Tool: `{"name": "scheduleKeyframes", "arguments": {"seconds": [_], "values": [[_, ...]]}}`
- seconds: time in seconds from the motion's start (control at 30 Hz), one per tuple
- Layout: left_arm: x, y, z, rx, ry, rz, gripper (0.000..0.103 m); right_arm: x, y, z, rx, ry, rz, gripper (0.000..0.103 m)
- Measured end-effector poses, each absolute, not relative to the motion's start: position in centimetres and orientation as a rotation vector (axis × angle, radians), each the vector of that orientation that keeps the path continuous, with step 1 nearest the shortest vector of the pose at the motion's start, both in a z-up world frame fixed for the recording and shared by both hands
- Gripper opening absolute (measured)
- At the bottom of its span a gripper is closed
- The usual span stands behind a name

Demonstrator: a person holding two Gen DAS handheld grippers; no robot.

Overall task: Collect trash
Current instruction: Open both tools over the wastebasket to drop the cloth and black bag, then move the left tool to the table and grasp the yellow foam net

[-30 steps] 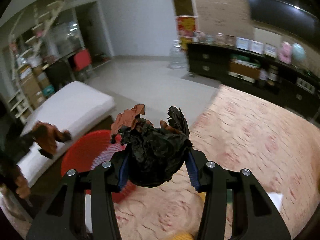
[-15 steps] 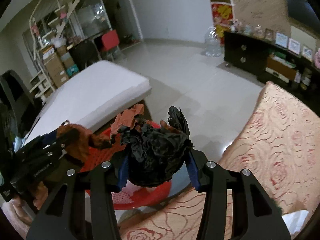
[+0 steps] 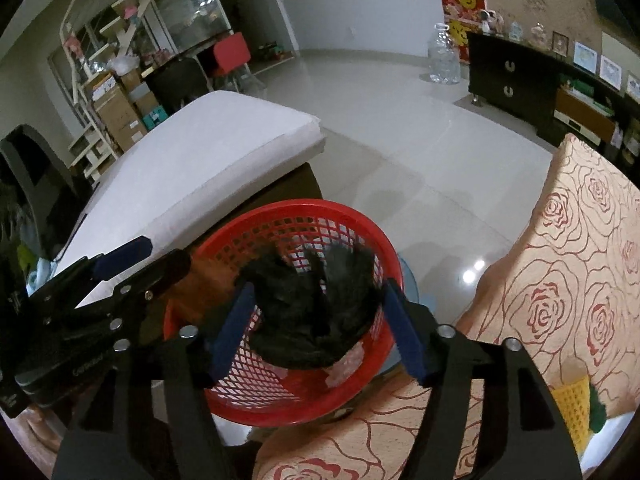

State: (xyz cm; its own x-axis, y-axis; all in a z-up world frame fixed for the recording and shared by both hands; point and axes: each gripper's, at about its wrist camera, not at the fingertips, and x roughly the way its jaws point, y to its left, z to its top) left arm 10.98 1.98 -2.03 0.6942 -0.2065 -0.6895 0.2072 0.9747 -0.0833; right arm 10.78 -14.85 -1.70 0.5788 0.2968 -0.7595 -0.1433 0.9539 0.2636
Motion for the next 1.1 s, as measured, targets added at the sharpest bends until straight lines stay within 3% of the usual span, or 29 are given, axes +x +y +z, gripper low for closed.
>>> {"name": "scheduleKeyframes", "arguments": {"seconds": [0.27,0.73,1.1], "values": [[10.3,2.6,-1.1,-0.016,0.724,-0.225,0.078,9.9,-16.0,-0.7,0.187,0.892,0.235,0.066],[8.4,1.3,1.2,-0.028,0.646,-0.290,0.080,3.3,-23.5,3.4,0.127,0.772,-0.001,0.073],[6.0,-3.1,1.1,0.031,0.623,-0.392,0.082,-5.8,-33.0,3.6,0.198,0.719,-0.247,0.078]]}}
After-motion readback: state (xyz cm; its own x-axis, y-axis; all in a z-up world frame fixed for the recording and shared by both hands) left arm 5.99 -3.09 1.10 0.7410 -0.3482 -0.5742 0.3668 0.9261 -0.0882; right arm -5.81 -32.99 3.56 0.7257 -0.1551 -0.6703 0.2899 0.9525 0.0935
